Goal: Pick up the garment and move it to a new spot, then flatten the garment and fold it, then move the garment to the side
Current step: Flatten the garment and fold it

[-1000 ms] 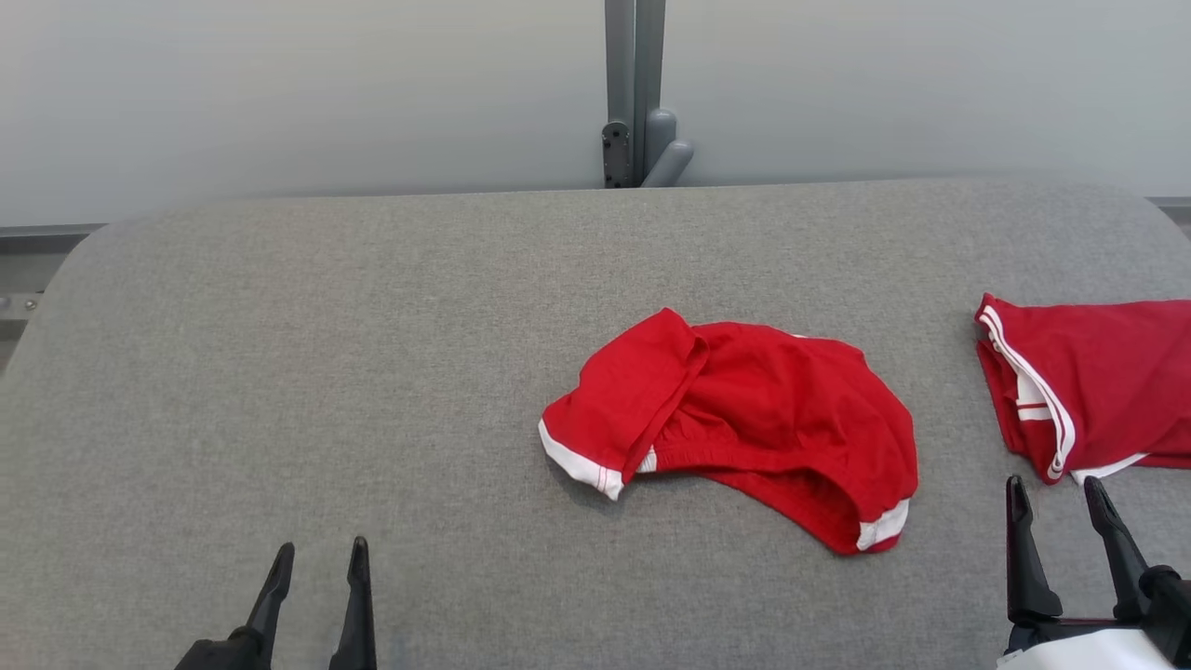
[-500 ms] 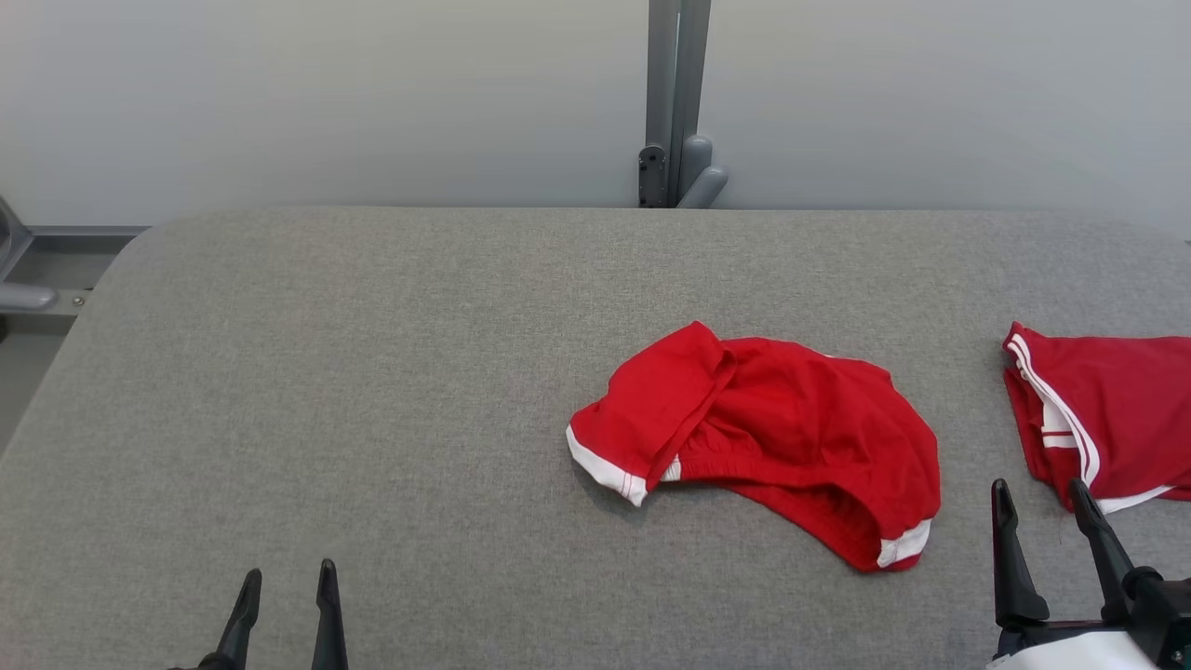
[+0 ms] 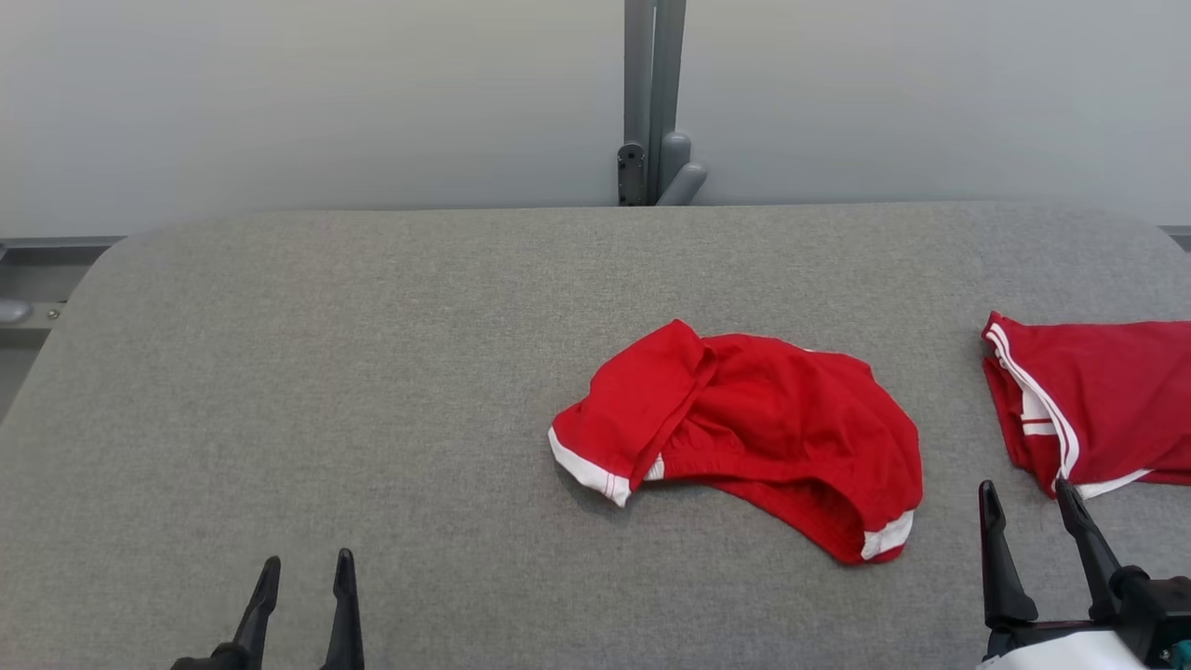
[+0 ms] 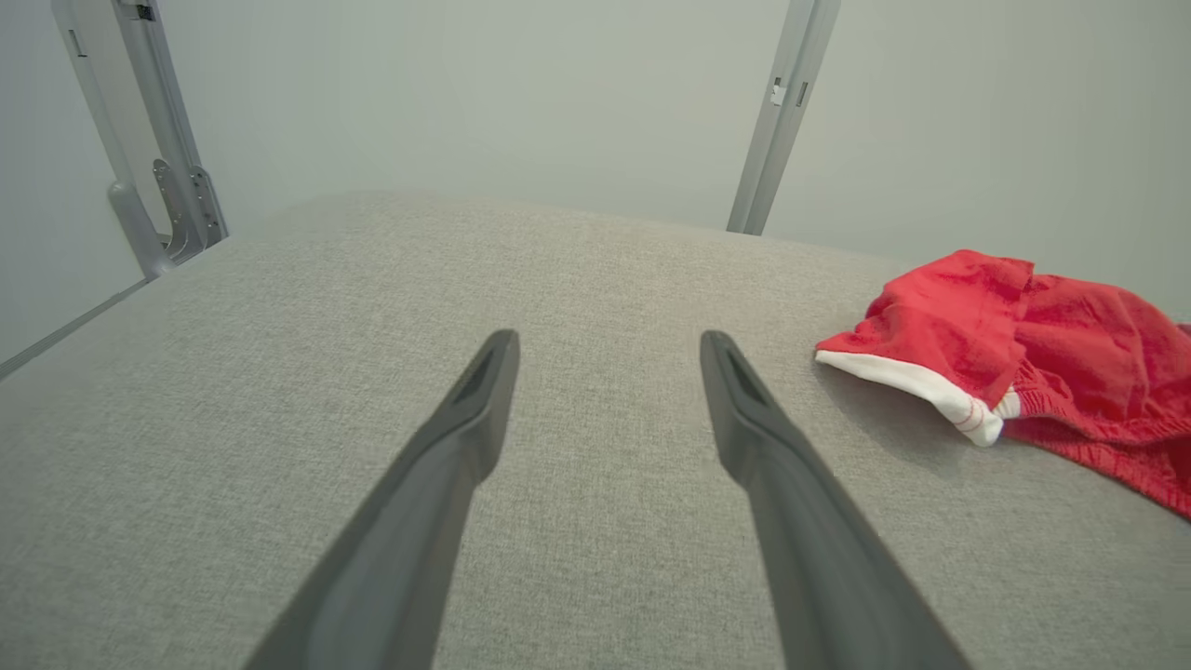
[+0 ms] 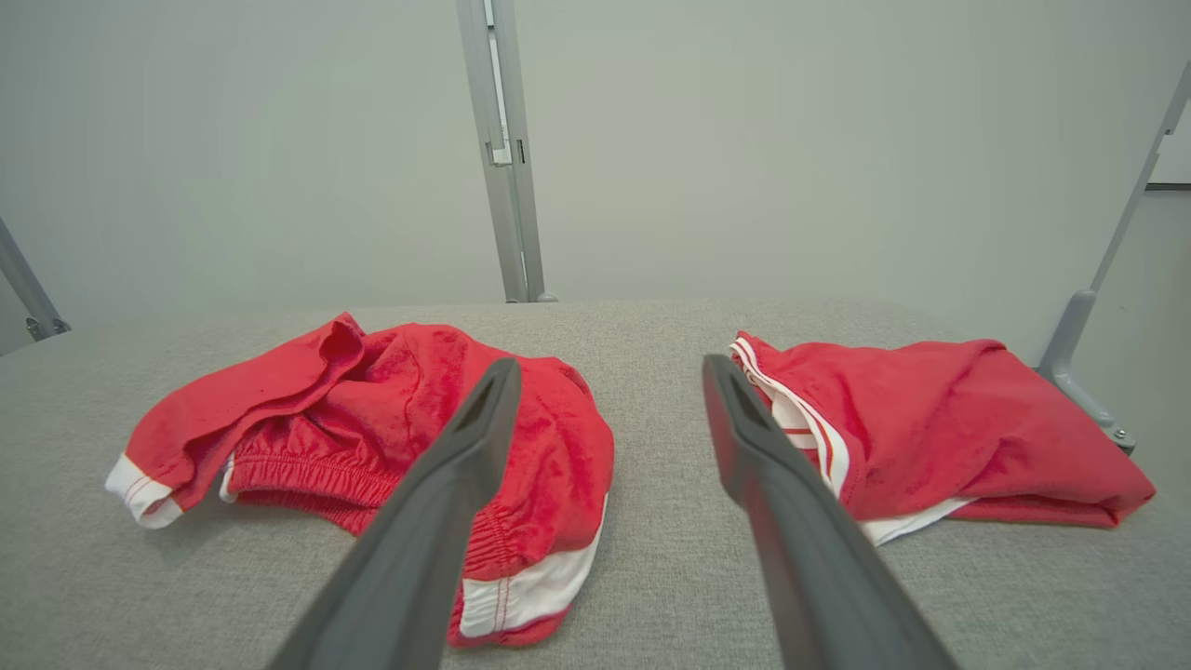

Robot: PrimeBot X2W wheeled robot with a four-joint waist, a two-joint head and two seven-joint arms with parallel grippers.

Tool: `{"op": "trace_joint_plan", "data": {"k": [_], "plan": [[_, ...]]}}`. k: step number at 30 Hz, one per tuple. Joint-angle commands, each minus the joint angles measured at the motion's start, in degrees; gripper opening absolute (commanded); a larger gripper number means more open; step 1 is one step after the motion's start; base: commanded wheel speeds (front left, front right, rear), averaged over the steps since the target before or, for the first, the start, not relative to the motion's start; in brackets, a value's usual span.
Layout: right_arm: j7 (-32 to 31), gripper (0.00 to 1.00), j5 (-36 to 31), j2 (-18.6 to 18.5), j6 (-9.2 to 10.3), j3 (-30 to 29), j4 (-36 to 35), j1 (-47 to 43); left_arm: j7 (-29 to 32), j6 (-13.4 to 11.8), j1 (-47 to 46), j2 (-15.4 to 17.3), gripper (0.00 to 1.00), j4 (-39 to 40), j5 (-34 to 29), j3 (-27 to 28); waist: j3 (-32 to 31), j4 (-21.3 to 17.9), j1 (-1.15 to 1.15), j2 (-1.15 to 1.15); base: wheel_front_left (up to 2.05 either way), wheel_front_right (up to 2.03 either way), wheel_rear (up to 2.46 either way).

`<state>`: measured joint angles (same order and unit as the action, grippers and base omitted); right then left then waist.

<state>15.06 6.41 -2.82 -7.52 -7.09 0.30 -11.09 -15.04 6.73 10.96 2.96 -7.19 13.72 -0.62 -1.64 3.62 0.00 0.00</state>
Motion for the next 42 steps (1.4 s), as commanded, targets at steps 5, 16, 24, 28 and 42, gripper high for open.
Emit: {"op": "trace_joint_plan", "data": {"k": [5,16,24,28,42], "plan": [[0.15,1.00,-0.63,-0.16,0.06,-0.17,-0.34,1.30,-0.13,0.53,-3.67,-0.04,1.00,0.97,3.20,-7.74,1.07,-4.32,0.00,0.00,0.00,0.00,0.00],[0.14,1.00,-0.05,-0.16,0.05,-0.57,-1.40,4.07,3.66,0.77,-17.37,0.08,1.00,-3.71,9.34,-28.25,6.62,-13.32,0.00,0.00,0.00,0.00,0.00],[0.14,1.00,2.04,-0.13,0.06,-0.82,-2.00,7.09,10.69,0.04,-27.91,0.11,1.00,-10.03,14.75,-37.73,13.72,-18.99,0.00,0.00,0.00,0.00,0.00],[0.14,1.00,3.04,-0.13,0.06,-1.01,-2.18,8.02,13.91,-0.42,-30.77,0.11,1.00,-13.22,17.09,-41.40,16.27,-20.54,0.00,0.00,0.00,0.00,0.00],[0.14,1.00,4.70,-0.14,0.05,-1.07,-2.15,10.53,12.43,-1.58,-36.55,0.12,1.00,-18.76,18.80,-46.87,20.04,-22.52,0.00,0.00,0.00,0.00,0.00]]}}
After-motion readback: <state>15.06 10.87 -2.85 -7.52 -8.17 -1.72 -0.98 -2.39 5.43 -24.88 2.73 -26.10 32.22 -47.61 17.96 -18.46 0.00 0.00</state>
